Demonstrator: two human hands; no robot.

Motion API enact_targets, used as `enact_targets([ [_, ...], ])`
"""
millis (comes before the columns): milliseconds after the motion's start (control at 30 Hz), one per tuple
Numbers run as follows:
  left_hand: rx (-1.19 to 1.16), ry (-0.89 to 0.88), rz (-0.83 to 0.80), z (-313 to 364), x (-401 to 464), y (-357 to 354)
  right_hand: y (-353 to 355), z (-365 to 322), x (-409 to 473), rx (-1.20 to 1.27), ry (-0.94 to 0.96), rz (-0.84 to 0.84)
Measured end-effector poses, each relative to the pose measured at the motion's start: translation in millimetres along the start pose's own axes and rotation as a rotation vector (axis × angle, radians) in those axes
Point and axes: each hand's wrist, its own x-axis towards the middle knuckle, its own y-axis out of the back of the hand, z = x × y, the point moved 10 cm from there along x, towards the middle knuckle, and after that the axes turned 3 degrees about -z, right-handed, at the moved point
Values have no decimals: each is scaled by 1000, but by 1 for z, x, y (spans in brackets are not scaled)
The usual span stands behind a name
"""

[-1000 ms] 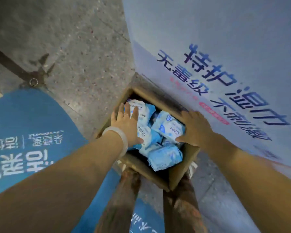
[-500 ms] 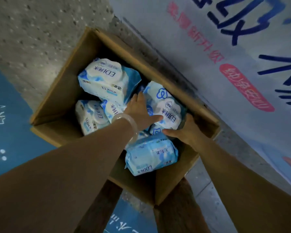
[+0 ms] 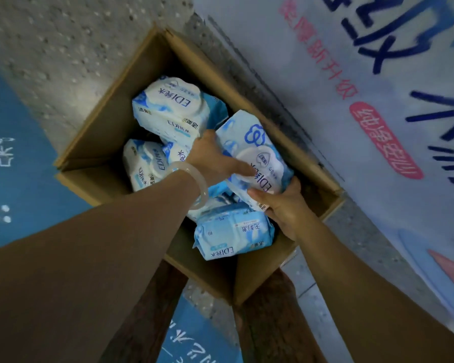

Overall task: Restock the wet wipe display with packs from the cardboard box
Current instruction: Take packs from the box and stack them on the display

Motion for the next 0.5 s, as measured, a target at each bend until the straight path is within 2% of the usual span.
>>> enact_targets([
  [67,-9,-13,-19,17,-24,18,-3,-8,-25,-70,-14,-50],
  [200,181,-108,-16,62,-69,61,-13,-47,-72,-309,22,-90],
  [300,428,-238,-40,106,-102,82,-43,-121,-116,-633,291,-64],
  [367,630,-328,-89,136,-124,86,-70,-165,-145,-735,445,-124],
  [500,889,-373,-202,175,-165,93,-101,-209,-194,-932,590,-237],
])
